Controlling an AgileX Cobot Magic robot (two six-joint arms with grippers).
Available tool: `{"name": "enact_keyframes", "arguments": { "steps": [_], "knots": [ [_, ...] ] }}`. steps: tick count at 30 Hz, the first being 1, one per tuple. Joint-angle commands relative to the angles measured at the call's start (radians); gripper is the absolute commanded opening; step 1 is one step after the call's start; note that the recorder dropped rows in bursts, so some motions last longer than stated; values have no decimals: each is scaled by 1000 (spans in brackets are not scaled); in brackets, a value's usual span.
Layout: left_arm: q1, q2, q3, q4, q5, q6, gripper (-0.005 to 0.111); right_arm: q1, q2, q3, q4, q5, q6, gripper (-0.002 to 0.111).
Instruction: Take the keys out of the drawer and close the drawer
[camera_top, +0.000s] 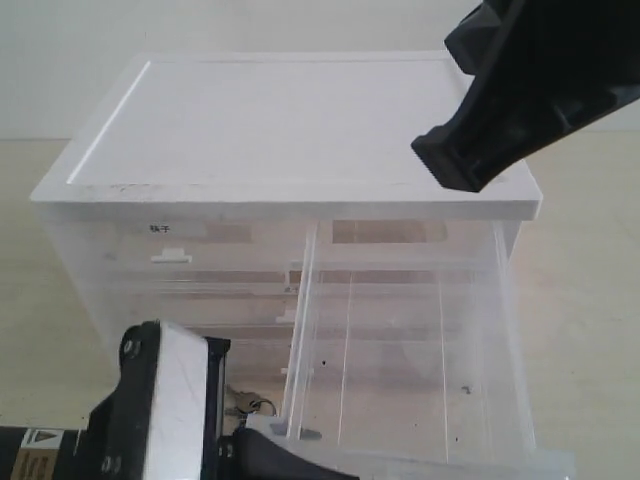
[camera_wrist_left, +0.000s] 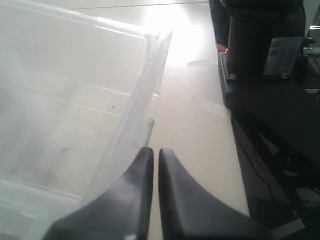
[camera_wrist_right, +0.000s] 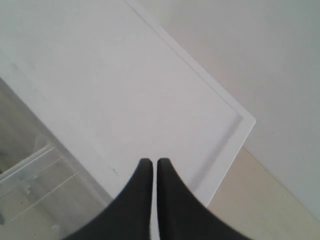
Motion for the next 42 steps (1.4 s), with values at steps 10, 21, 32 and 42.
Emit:
{"name": "enact_keyframes", "arguments": {
  "steps": [10, 21, 32, 42],
  "knots": [
    [1, 96, -201, -218, 46, 132, 5, 1, -2, 2, 11, 19, 6, 0],
    [-2, -125, -123, -97, -43, 56, 5, 1, -2, 18, -69, 70, 38, 0],
    [72, -494, 13, -1182, 167, 869, 5, 3, -249, 262, 92, 42, 105, 0],
    [107, -492, 58, -1192, 69, 826, 5, 13, -298, 432, 391, 86, -20, 0]
  ]
}}
